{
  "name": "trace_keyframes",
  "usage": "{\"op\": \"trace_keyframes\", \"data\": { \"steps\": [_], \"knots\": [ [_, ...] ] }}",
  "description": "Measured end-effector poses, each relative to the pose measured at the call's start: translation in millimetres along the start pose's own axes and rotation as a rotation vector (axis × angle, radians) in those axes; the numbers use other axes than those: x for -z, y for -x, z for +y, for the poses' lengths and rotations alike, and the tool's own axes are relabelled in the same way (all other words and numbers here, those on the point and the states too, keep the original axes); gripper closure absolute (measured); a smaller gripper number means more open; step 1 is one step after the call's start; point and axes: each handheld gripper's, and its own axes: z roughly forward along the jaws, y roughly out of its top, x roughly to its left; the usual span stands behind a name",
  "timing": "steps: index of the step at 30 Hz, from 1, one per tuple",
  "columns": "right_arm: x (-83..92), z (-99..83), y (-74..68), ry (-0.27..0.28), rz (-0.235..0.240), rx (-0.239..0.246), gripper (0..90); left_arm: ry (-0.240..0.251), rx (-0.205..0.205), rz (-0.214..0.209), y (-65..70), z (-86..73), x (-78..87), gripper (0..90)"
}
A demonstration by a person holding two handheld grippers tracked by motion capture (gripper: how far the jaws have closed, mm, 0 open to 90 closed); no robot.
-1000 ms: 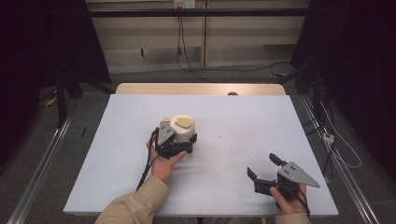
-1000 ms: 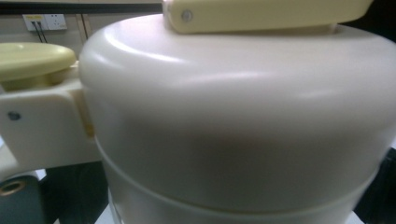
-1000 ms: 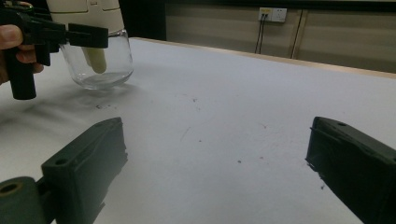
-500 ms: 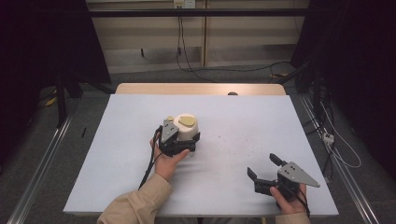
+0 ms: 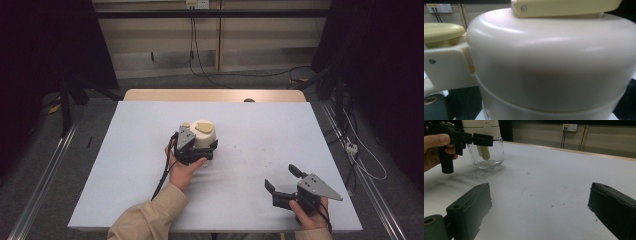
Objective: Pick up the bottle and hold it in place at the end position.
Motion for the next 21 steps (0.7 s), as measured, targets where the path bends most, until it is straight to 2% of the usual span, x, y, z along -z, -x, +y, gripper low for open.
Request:
{"op": "trace_keyframes", "data": {
  "steps": [9,11,15,17,21],
  "knots": [
    [0.1,0.1,-0.2,0.002,0.004,0.003,3.9,-0.004,0.015,-0.006,0.0,-0.1,-7.5,5.1],
    [0.4,0.2,-0.2,0.002,0.004,0.002,3.9,-0.015,0.004,-0.008,-0.9,0.2,-8.4,5.1],
    [0.1,0.1,-0.2,0.002,0.005,0.005,3.9,-0.014,0.010,-0.010,-0.3,1.2,-10.7,5.1],
    [0.1,0.1,-0.4,0.002,0.006,0.004,3.9,-0.018,-0.003,-0.009,-0.3,2.0,-11.6,5.1],
    [0.0,0.0,-0.2,0.001,0.006,0.002,3.9,-0.020,-0.002,-0.014,0.9,1.4,-14.5,5.1]
  ]
}}
